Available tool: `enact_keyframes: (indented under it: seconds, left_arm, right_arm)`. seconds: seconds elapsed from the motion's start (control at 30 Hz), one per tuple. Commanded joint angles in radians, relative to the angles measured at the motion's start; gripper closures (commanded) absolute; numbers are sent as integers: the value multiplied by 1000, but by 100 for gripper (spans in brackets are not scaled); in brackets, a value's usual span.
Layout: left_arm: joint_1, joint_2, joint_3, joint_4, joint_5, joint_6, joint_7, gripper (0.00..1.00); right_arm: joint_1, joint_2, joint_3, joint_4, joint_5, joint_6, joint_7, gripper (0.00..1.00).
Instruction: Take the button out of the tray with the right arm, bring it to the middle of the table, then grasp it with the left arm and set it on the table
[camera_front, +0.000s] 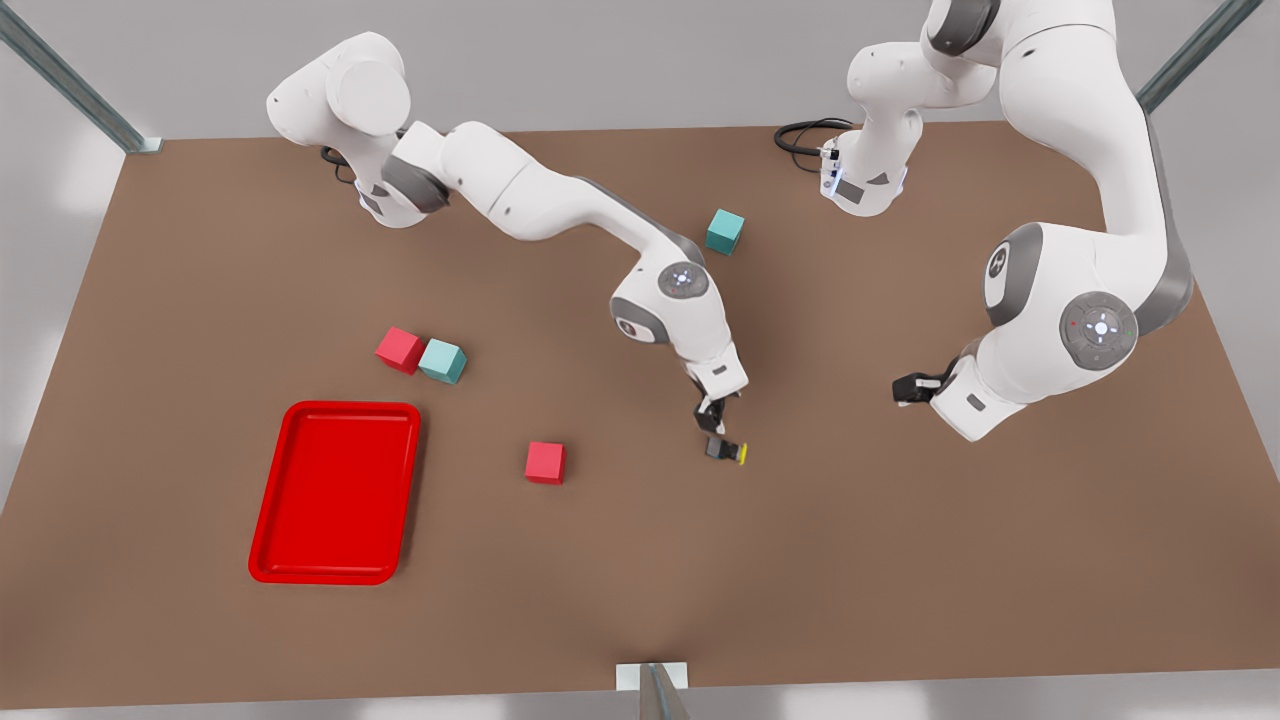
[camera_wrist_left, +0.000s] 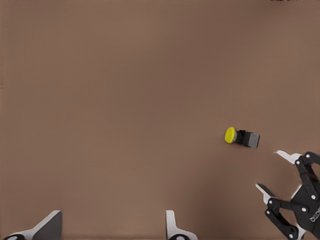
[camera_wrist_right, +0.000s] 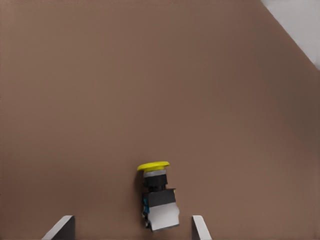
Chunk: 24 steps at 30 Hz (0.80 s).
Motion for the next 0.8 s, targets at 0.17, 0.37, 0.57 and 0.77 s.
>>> enact_keyframes:
  seconds: [0.17, 0.37, 0.57, 0.77]
  left_arm:
    - [-75, 67, -14, 11, -11, 125, -786, 0]
    - [-193, 177, -5, 92, 7, 200, -1627, 0]
    - [-265, 361, -1, 167, 89, 235, -2173, 0]
    - [-330, 455, -7, 173, 141, 374, -2041, 0]
  right_arm:
    - [-571, -698, -11, -422, 60, -510, 509, 0]
    - [-907, -957, -15, -599, 269, -785, 260, 0]
    - [-849, -798, -24, -398, 243, -840, 356, 0]
    - [-821, -830, -32, -434, 272, -856, 490, 0]
